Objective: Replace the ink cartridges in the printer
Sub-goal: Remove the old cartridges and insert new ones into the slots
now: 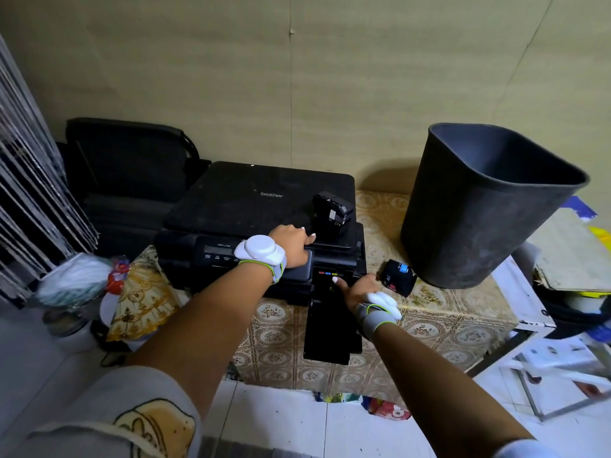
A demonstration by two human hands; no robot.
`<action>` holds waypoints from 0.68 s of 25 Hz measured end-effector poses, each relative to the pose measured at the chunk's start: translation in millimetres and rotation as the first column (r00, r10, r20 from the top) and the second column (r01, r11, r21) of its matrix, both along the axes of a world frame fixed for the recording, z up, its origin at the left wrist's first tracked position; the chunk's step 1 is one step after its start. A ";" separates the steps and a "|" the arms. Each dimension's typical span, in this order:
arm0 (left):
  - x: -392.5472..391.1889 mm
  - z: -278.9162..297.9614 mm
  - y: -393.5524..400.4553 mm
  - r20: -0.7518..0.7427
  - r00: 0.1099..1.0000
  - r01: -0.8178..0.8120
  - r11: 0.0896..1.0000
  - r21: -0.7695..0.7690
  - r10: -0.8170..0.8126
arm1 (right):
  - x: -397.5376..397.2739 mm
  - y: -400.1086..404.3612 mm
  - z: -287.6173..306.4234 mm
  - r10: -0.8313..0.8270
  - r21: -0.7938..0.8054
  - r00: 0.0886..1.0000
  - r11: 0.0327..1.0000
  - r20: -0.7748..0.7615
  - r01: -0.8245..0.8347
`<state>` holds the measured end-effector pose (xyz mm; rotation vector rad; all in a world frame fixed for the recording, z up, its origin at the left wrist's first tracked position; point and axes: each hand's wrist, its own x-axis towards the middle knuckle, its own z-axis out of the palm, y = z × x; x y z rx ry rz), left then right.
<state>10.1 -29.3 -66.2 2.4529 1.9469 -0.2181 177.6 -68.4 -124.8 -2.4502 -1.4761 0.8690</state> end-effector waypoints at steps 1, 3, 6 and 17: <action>0.4 0.6 0.2 0.005 1.000 -0.003 1.000 0.004 0.003 | 0.0 0.4 0.5 0.004 0.004 1.000 1.000 0.003 -0.004; 1.5 1.0 0.0 0.003 1.000 -0.006 1.000 0.007 0.006 | 0.0 1.1 2.0 0.003 0.005 1.000 1.000 0.007 -0.003; 2.1 0.8 -0.3 -0.001 1.000 -0.009 1.000 0.007 0.009 | -1.4 0.9 3.4 -0.003 -0.001 1.000 1.000 -0.003 0.003; 1.7 -0.4 0.4 -0.007 1.000 -0.003 1.000 -0.007 0.003 | -5.3 2.4 1.6 -0.024 -0.004 1.000 1.000 -0.002 0.024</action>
